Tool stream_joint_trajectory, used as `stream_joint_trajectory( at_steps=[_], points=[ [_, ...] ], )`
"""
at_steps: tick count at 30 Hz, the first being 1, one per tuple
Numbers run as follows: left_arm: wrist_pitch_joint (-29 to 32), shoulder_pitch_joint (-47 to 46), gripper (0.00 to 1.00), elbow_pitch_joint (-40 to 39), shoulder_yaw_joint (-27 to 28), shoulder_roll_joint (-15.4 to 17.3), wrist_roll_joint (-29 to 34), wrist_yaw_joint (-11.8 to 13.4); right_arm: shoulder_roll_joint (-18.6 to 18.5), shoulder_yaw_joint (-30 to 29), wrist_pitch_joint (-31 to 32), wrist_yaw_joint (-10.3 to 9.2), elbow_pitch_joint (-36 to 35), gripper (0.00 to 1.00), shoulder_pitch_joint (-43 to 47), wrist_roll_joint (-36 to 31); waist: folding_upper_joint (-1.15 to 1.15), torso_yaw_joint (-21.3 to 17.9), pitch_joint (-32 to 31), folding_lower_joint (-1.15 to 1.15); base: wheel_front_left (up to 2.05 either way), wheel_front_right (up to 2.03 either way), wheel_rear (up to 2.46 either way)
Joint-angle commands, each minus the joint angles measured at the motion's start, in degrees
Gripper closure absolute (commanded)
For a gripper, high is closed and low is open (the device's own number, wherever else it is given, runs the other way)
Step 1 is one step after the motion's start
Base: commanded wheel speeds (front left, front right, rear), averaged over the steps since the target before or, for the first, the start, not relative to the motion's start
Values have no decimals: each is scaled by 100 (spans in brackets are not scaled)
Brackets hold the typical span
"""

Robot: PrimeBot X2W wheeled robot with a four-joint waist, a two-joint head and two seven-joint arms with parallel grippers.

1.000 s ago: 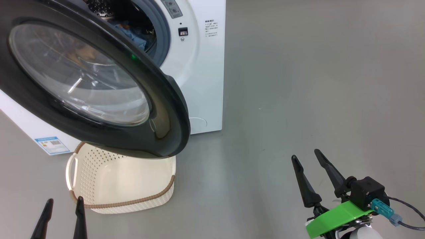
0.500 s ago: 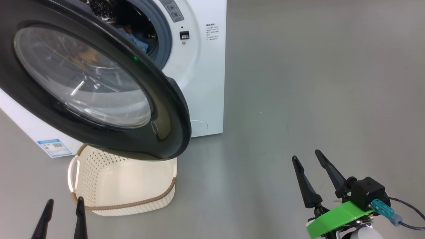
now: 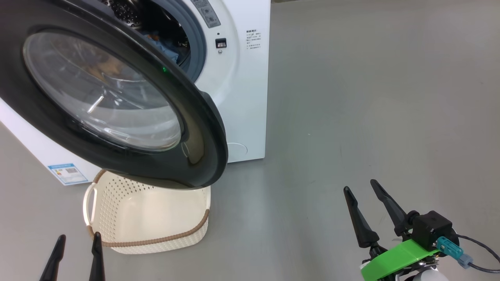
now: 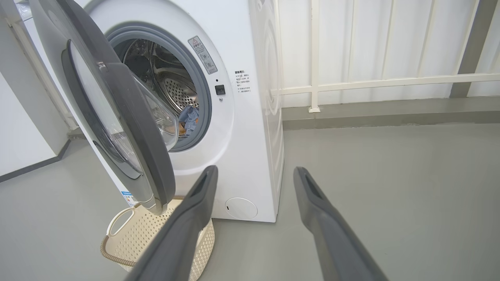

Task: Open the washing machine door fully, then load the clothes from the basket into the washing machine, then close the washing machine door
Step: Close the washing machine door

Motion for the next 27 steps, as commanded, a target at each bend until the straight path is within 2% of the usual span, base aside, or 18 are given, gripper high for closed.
stream_joint_trajectory(
  at_steps=[1,2,3,5,11,17,23,27],
  points=[
    [-36,-67,0,-127,172,31,27,8,-23,140,-27,9,-120,0,-33,-7,0,0,3,0,0,0,0],
    [-36,-70,0,-125,172,31,22,10,-23,140,-27,9,-116,0,-36,-9,0,2,3,0,0,0,0],
    [-36,-71,0,-121,170,31,18,11,-24,144,-27,9,-107,29,-35,-12,0,3,4,0,0,0,0],
    [-36,-80,0,-121,171,31,8,15,-16,136,-27,9,-97,100,-36,12,0,3,10,0,0,0,0],
    [-36,-112,0,-122,151,31,-26,15,54,57,-27,9,-467,100,-134,192,0,2,42,0,0,0,0],
    [-36,-146,0,-103,151,31,-78,31,116,257,-27,9,-1773,100,-559,530,0,16,98,0,0,0,0],
    [-36,-247,0,-88,89,30,-107,35,-59,1104,-27,9,-2930,100,-999,752,0,136,165,0,0,0,0],
    [-36,-391,0,-81,28,30,-166,83,-255,1927,-27,9,-3246,100,-1306,939,0,294,233,0,0,0,0]
  ],
)
